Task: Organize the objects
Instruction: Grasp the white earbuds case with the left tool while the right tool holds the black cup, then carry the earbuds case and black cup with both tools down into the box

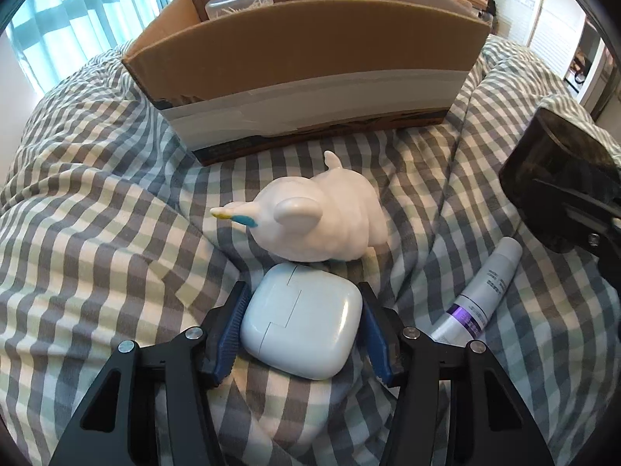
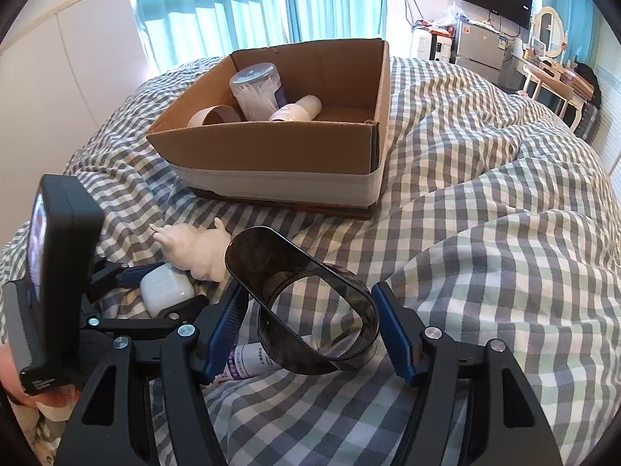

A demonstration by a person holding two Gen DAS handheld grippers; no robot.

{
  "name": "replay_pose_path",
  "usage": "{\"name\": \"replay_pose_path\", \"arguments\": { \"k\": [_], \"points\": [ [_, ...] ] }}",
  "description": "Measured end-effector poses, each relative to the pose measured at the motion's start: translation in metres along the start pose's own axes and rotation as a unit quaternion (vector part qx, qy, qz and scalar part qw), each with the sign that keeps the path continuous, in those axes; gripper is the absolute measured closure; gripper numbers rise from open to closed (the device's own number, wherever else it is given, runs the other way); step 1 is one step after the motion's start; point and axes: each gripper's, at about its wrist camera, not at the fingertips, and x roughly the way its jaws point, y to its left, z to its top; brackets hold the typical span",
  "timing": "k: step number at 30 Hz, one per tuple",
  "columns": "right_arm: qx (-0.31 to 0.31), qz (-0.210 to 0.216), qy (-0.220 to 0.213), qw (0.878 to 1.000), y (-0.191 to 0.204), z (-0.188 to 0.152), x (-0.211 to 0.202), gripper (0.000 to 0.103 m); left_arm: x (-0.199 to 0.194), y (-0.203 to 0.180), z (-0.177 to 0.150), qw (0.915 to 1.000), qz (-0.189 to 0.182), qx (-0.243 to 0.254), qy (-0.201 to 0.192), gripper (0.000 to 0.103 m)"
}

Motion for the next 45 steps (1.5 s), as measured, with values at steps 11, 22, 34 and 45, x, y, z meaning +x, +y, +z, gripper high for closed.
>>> {"name": "replay_pose_path", "arguments": {
  "k": [11, 22, 34, 45],
  "points": [
    [-0.004, -0.028, -0.032, 0.999, 0.011, 0.0, -0.027, 0.038, -0.05, 0.002, -0.01, 0.9982, -0.018, -0.026, -0.051, 0.047],
    [-0.011, -0.031, -0.057, 0.998, 0.034, -0.003, -0.064, 0.038, -0.089, 0.024, -0.016, 0.9926, -0.024, -0.048, -0.109, 0.047],
    [-0.043, -0.042, -0.125, 0.99, 0.055, 0.034, -0.126, 0.038, -0.158, 0.046, 0.01, 0.9792, -0.016, -0.057, -0.194, 0.047],
    [-0.057, -0.043, -0.176, 0.982, 0.053, 0.119, -0.135, 0.038, -0.179, 0.054, 0.084, 0.9671, 0.011, -0.036, -0.252, 0.047]
  ]
}}
